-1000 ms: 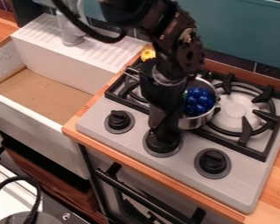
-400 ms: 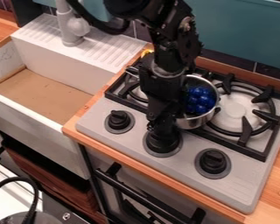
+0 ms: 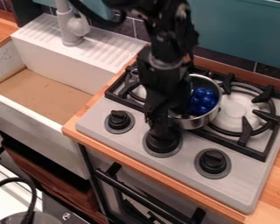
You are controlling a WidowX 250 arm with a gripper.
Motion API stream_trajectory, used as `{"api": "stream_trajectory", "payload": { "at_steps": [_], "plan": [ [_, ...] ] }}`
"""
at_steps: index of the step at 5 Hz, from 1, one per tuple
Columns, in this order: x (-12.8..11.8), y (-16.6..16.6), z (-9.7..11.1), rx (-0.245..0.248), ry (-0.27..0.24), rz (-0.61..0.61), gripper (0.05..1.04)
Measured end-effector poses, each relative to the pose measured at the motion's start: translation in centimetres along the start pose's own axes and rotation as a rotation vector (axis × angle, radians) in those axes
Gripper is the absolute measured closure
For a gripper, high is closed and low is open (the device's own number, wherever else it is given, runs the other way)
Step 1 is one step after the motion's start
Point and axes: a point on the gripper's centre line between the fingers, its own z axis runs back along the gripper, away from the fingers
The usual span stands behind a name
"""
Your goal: Move the silver pot between the burners
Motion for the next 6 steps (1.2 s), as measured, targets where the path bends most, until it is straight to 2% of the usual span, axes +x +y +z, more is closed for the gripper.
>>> {"api": "stream_trajectory", "payload": {
  "at_steps": [1,2,3,4,5,6],
  "plan": [
    [0.1,-0.3,0.6,0.02,0.028,-0.006,0.089],
    [0.3,-0.7,2.3,0.014,0.063,-0.021,0.089],
    [0.4,-1.3,3.9,0.0,0.067,-0.062,0.089],
    [0.3,-1.4,4.9,-0.022,0.008,-0.157,0.089],
    [-0.2,-2.1,5.7,-0.078,-0.076,-0.342,0.089],
    [-0.6,-2.3,6.1,-0.081,-0.071,-0.511,0.089]
  ]
}}
